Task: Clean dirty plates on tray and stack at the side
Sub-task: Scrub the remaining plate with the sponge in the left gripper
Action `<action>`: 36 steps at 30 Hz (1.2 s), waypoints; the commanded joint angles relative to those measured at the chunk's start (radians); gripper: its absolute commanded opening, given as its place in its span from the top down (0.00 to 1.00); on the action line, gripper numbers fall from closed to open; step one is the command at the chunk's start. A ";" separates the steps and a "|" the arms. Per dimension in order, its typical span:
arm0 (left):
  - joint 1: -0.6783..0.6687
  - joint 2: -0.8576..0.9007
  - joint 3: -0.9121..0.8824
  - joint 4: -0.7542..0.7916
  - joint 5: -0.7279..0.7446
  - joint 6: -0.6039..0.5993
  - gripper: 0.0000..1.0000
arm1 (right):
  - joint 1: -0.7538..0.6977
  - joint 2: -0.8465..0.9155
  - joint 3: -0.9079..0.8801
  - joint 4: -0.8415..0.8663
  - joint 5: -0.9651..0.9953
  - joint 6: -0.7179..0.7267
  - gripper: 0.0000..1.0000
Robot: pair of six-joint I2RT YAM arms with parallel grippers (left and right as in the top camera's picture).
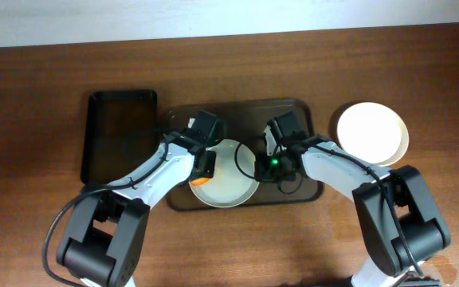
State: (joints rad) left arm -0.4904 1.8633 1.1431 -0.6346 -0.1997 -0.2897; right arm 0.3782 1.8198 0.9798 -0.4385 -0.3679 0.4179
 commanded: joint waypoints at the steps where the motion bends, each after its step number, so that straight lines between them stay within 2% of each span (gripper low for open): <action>1: 0.022 -0.016 0.073 -0.116 -0.196 -0.013 1.00 | 0.008 0.032 -0.021 -0.025 0.039 -0.021 0.96; 3: 0.022 -0.076 0.140 -0.154 -0.143 -0.013 1.00 | 0.008 0.032 -0.021 -0.026 0.039 -0.021 0.96; 6: 0.020 -0.128 0.152 -0.143 0.045 -0.013 1.00 | 0.008 0.032 -0.021 -0.025 0.039 -0.022 0.96; 12: 0.020 -0.001 0.146 -0.074 0.390 -0.014 1.00 | 0.008 0.032 -0.021 -0.024 0.039 -0.021 0.96; 14: 0.017 0.091 0.145 -0.077 0.425 -0.078 1.00 | 0.008 0.032 -0.016 -0.027 0.056 -0.020 0.96; 17: 0.014 0.152 0.145 -0.084 0.440 -0.077 1.00 | 0.010 0.027 0.023 -0.066 0.169 -0.017 0.96; 21: 0.014 0.153 0.145 -0.081 0.456 -0.077 1.00 | 0.012 -0.016 0.023 -0.108 0.343 0.121 0.96; 24: 0.014 0.153 0.146 -0.020 0.685 -0.077 1.00 | 0.082 -0.045 0.023 -0.093 0.393 0.159 0.96; 25: 0.014 0.152 0.147 0.016 0.748 -0.077 1.00 | 0.106 -0.045 0.023 -0.092 0.408 0.220 0.96; 29: 0.010 0.153 0.147 0.039 0.728 -0.077 1.00 | 0.143 -0.044 0.017 -0.075 0.400 0.379 0.96; 31: 0.005 0.153 0.147 0.008 0.557 -0.113 1.00 | 0.179 -0.044 -0.003 -0.003 0.408 0.385 0.96; 34: 0.005 0.156 0.133 -0.018 0.507 -0.122 1.00 | 0.184 -0.044 -0.008 0.009 0.407 0.385 0.96; 36: 0.004 0.156 0.097 -0.035 0.370 -0.122 1.00 | 0.183 -0.044 -0.008 0.009 0.408 0.384 0.96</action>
State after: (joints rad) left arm -0.4763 2.0048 1.2930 -0.6399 0.3683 -0.3943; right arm 0.5442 1.7813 0.9859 -0.4313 0.0227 0.7940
